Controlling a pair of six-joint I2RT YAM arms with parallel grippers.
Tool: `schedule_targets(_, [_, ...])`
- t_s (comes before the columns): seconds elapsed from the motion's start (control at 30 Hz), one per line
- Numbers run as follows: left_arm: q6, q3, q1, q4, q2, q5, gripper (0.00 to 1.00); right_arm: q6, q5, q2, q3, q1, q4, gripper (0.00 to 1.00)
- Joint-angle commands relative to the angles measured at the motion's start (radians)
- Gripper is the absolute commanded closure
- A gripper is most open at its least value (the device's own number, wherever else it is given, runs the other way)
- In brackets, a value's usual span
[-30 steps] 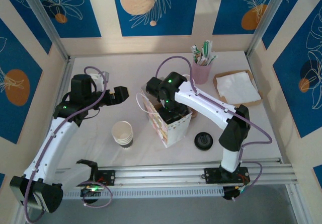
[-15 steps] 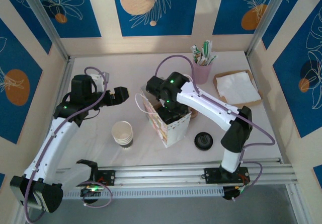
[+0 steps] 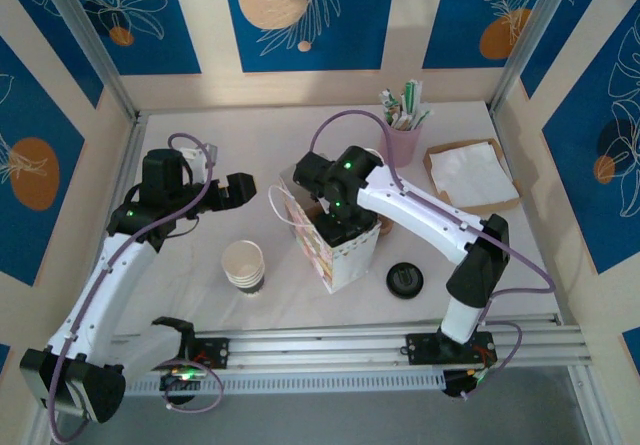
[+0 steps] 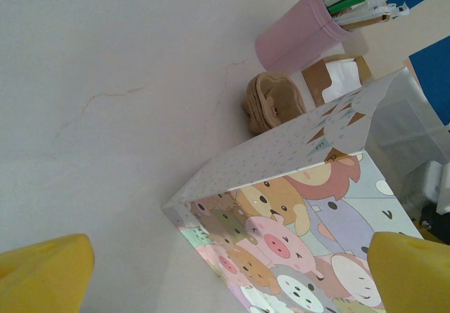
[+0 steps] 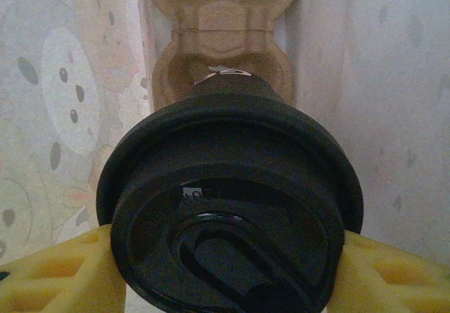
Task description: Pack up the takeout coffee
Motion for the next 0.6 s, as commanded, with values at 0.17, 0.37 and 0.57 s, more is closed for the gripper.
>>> schedule_targets(0.17, [0.006, -0.006, 0.010, -0.001, -0.013, -0.006, 0.00, -0.018, -0.007, -0.052, -0.023, 0.003, 0.019, 0.39])
schedule_targets(0.37, [0.005, -0.008, 0.011, -0.004, -0.014, -0.009, 0.00, -0.025, -0.010, -0.060, -0.032, 0.002, 0.034, 0.39])
schedule_targets(0.57, [0.007, -0.002, 0.011, -0.008, -0.014, -0.009, 0.00, -0.027, -0.012, -0.061, -0.036, 0.003, 0.041, 0.39])
